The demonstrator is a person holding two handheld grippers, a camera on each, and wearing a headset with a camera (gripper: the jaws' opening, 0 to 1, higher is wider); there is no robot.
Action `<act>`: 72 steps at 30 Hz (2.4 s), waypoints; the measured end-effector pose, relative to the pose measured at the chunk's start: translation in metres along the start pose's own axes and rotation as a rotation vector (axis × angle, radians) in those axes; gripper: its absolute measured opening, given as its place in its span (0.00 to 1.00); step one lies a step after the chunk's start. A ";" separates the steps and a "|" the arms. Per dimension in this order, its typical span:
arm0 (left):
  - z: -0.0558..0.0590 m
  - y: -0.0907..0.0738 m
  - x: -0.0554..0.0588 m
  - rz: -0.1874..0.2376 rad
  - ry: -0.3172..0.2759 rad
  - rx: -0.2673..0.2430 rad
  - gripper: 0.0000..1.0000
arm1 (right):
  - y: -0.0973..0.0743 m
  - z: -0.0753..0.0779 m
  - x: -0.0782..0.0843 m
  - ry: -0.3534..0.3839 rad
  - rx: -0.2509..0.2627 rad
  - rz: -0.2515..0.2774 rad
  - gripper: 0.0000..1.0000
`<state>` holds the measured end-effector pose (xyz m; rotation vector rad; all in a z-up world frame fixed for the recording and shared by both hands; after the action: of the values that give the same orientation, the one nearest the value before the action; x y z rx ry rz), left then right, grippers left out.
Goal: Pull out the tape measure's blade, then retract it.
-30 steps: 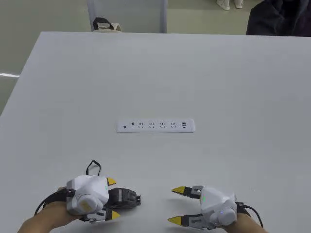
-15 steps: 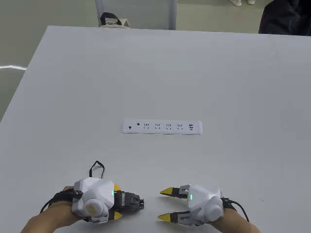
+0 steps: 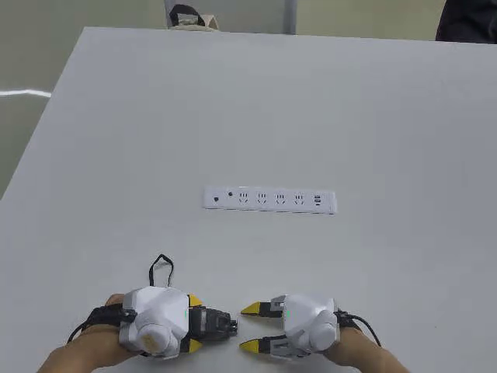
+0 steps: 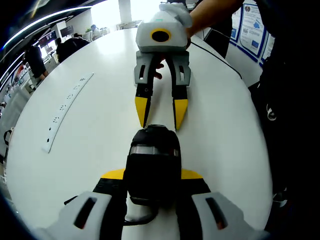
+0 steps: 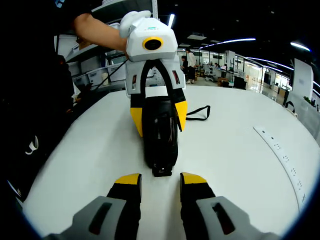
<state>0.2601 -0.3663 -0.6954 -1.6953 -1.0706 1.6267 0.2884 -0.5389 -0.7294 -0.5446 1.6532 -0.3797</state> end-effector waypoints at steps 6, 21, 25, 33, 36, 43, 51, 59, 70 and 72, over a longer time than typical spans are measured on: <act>-0.001 0.001 0.002 0.011 -0.022 0.000 0.33 | 0.008 0.004 -0.002 0.006 -0.010 0.018 0.24; 0.000 -0.001 0.001 0.015 -0.039 -0.012 0.33 | 0.010 0.003 -0.001 -0.017 -0.028 0.018 0.12; 0.000 -0.002 -0.001 0.016 -0.040 -0.014 0.32 | 0.010 0.002 -0.002 -0.021 -0.026 0.005 0.11; 0.004 -0.003 0.004 -0.002 -0.078 0.018 0.31 | 0.011 -0.003 -0.002 -0.006 -0.037 -0.020 0.10; 0.001 -0.003 0.003 0.010 -0.043 -0.002 0.31 | 0.011 -0.002 -0.004 -0.010 -0.035 -0.020 0.10; 0.001 -0.002 0.006 0.011 -0.040 -0.004 0.31 | 0.011 -0.002 -0.005 -0.021 -0.035 -0.031 0.10; 0.003 -0.002 0.006 0.017 -0.039 -0.026 0.30 | 0.011 -0.001 -0.004 -0.032 -0.035 -0.030 0.10; 0.003 -0.003 0.006 0.025 -0.053 -0.023 0.30 | 0.010 0.000 -0.005 -0.036 -0.032 -0.020 0.10; 0.002 -0.004 0.006 0.034 -0.062 -0.025 0.30 | 0.004 0.001 -0.002 -0.031 -0.036 -0.022 0.10; 0.002 -0.004 0.005 0.033 -0.062 -0.025 0.30 | 0.002 0.002 -0.001 -0.027 -0.037 -0.023 0.10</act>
<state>0.2569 -0.3604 -0.6950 -1.6973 -1.1018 1.7031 0.2901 -0.5364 -0.7303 -0.5942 1.6315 -0.3578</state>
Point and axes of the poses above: the centre of the closed fingertips' face, and the gripper's own axes: y roughly forward along the fingers, z roughly to its right, x roughly out of its underside, the point moved 9 cm from there along -y, roughly backward along the fingers, and after that the axes turned 8 degrees about y, right-handed, at the moved point
